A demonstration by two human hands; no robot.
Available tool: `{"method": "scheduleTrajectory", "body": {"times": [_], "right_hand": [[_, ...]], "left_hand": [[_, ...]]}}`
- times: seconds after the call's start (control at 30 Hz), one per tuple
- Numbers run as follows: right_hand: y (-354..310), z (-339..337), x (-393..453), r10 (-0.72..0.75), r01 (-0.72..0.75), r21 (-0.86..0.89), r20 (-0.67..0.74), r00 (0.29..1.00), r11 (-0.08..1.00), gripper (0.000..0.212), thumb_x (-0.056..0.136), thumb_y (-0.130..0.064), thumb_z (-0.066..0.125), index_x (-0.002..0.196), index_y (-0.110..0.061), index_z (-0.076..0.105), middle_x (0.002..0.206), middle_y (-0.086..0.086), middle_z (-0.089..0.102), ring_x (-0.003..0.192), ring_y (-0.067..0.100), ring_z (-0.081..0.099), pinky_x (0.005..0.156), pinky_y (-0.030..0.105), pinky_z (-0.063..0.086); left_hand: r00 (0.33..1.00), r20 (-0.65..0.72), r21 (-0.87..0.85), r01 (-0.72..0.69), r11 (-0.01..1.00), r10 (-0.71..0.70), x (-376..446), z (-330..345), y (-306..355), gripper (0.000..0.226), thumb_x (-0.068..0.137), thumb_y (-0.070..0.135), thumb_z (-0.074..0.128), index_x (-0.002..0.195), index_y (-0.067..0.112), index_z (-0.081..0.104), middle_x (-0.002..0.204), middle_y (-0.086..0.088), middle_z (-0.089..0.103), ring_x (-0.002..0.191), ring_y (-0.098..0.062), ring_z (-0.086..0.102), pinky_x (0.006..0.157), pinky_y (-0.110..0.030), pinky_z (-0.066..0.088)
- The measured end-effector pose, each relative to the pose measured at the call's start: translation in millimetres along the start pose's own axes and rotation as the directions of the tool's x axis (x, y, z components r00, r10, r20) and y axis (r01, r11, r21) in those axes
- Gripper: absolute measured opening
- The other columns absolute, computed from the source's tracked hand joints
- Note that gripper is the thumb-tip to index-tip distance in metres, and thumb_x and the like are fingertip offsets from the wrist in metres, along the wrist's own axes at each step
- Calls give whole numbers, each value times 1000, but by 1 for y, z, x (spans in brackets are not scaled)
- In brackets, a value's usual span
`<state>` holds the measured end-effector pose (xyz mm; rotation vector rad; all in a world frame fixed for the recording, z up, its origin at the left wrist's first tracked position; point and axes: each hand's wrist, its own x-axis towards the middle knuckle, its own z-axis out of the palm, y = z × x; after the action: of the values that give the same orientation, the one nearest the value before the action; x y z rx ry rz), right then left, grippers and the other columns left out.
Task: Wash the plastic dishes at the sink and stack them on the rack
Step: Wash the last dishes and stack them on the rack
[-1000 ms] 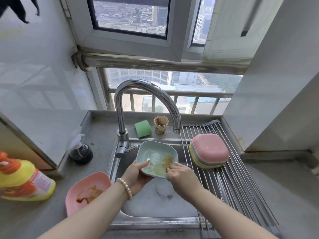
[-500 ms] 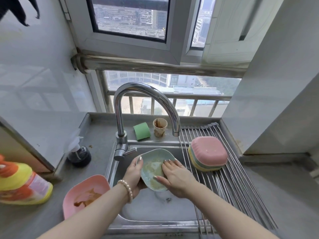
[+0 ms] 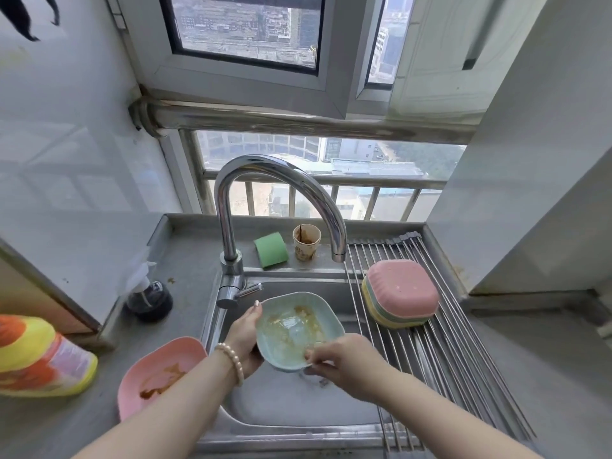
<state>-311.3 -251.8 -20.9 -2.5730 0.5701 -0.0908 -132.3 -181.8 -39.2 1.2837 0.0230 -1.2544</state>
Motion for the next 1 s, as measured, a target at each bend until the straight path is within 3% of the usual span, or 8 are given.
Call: {"method": "scheduleTrajectory", "body": {"times": [0.1, 0.2, 0.37, 0.43, 0.53, 0.67, 0.8, 1.0], "right_hand": [[12, -7, -4, 128, -40, 345, -236, 963, 938, 18, 77, -34, 75, 72, -17, 74, 65, -8, 68, 63, 4, 59, 63, 21, 46], [6, -13, 5, 368, -89, 784, -185, 911, 614, 15, 73, 5, 77, 66, -8, 71, 55, -9, 64, 54, -3, 55, 58, 14, 43], [19, -10, 29, 675, -98, 954, -127, 727, 284, 8, 82, -4, 71, 75, -8, 72, 66, -1, 68, 62, 7, 57, 61, 18, 44], [24, -10, 45, 767, -145, 949, -130, 629, 280, 15, 89, -12, 65, 76, -6, 70, 70, 2, 63, 66, 12, 52, 61, 23, 40], [21, -8, 70, 790, -340, 778, -301, 535, 527, 34, 99, -20, 44, 76, -1, 60, 76, 9, 57, 77, 23, 50, 68, 32, 35], [2, 1, 83, 538, -503, 226, -527, 657, 835, 50, 101, -39, 23, 125, -12, 57, 123, 7, 60, 114, 24, 51, 99, 38, 34], [-18, 33, 81, 111, -203, -213, -376, 920, 956, 58, 98, -42, 19, 145, -16, 40, 154, 7, 32, 145, 27, 20, 115, 44, 8], [30, 39, 24, -405, 256, -504, -211, 890, 825, 50, 102, -39, 28, 147, -18, 31, 153, 3, 32, 142, 26, 28, 115, 45, 20]], "left_hand": [[999, 12, -25, 46, 999, -46, 3, 3, 2, 33, 105, 24, 31, 120, 5, 54, 109, -23, 64, 94, -36, 63, 79, -46, 51], [1000, 8, 4, 3, 1000, -3, 8, 6, 5, 25, 97, 5, 39, 105, 11, 61, 102, -12, 60, 81, -22, 57, 69, -33, 47], [993, -42, 53, -105, 993, 107, 5, 16, -3, 28, 93, 30, 58, 82, 6, 64, 76, -11, 66, 65, -21, 60, 65, -33, 46], [994, -17, 73, -105, 992, 107, 3, 22, -9, 44, 79, 47, 64, 91, 5, 61, 83, -13, 65, 74, -24, 60, 71, -36, 47], [995, -37, 14, -90, 996, 90, 1, 35, -14, 44, 80, 48, 63, 91, 5, 61, 83, -12, 68, 76, -25, 62, 75, -39, 50], [988, -154, -152, -11, 988, -13, 8, 45, -7, 34, 94, 40, 56, 89, 8, 65, 71, -8, 72, 73, -26, 65, 67, -39, 54], [985, -143, -265, 57, 963, -98, 22, 38, -7, 46, 96, 42, 51, 115, 2, 63, 111, -11, 67, 104, -27, 63, 91, -39, 50], [961, -181, -251, 158, 955, -207, 35, 22, -1, 48, 96, 49, 46, 114, 8, 64, 112, -15, 68, 97, -31, 66, 71, -42, 58]]}}
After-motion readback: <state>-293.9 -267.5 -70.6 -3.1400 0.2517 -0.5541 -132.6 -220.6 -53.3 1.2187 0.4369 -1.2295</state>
